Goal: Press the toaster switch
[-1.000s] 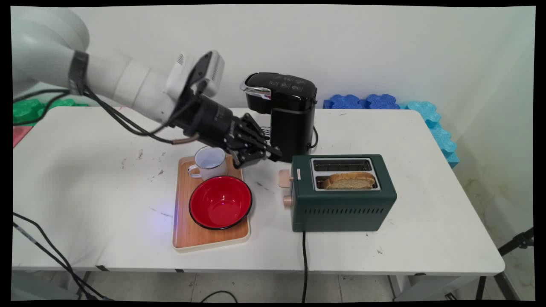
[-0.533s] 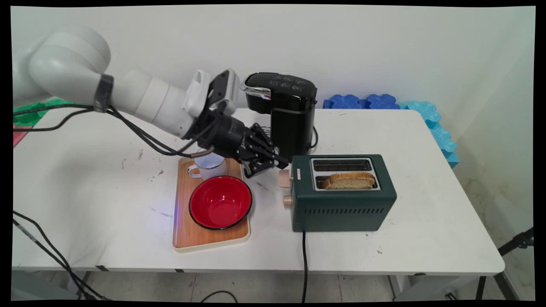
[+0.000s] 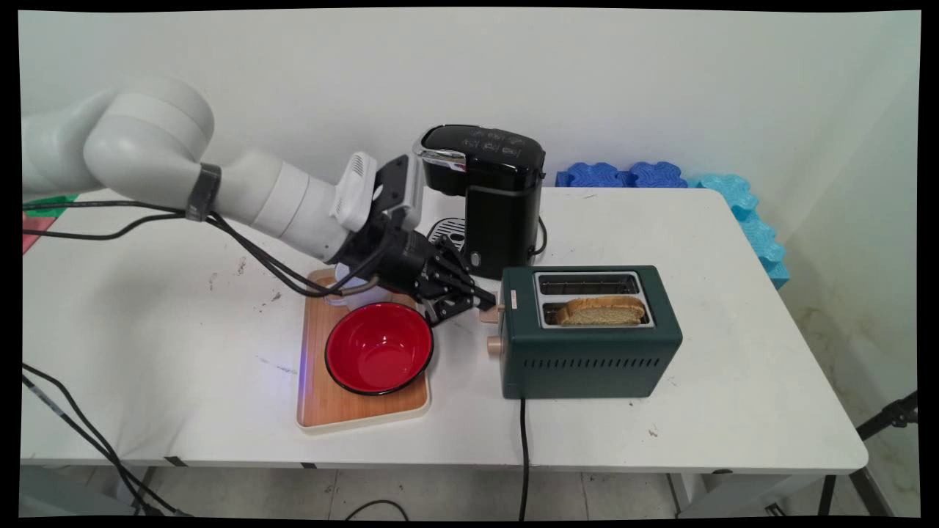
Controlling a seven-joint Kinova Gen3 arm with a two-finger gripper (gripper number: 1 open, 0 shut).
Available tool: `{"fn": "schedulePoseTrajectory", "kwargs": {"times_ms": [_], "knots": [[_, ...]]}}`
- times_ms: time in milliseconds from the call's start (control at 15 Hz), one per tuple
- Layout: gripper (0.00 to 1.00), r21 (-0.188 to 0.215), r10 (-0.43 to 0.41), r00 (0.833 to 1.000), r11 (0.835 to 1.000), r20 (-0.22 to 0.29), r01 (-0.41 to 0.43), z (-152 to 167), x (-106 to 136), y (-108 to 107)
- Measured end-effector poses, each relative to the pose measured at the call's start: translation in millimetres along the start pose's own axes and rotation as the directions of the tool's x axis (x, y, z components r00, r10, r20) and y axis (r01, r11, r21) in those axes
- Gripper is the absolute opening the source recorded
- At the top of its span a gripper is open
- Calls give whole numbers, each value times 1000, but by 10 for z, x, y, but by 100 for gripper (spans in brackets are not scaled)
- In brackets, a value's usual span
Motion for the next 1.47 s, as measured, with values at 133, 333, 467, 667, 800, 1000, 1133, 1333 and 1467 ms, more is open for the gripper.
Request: {"fn": "schedulePoseTrajectory", "kwargs": {"times_ms": [133,333,467,667,800,1000,1133,1333,1467], "knots": [[0,-1,-1,1000,1000,1,1,47,-25,19],[0,-7,-2,1000,1000,-1,2,101,-47,45],[0,-12,-1,1000,1000,-2,1,132,-63,70],[0,-16,1,1000,1000,-2,-1,166,-92,97],[0,-15,4,1000,1000,2,-4,192,-123,101],[0,-9,8,1000,1000,10,-8,232,-177,91],[0,-6,11,1000,1000,14,-11,263,-213,78],[0,-3,10,1000,1000,17,-10,308,-257,67],[0,-4,9,1000,1000,17,-9,333,-275,65]]}}
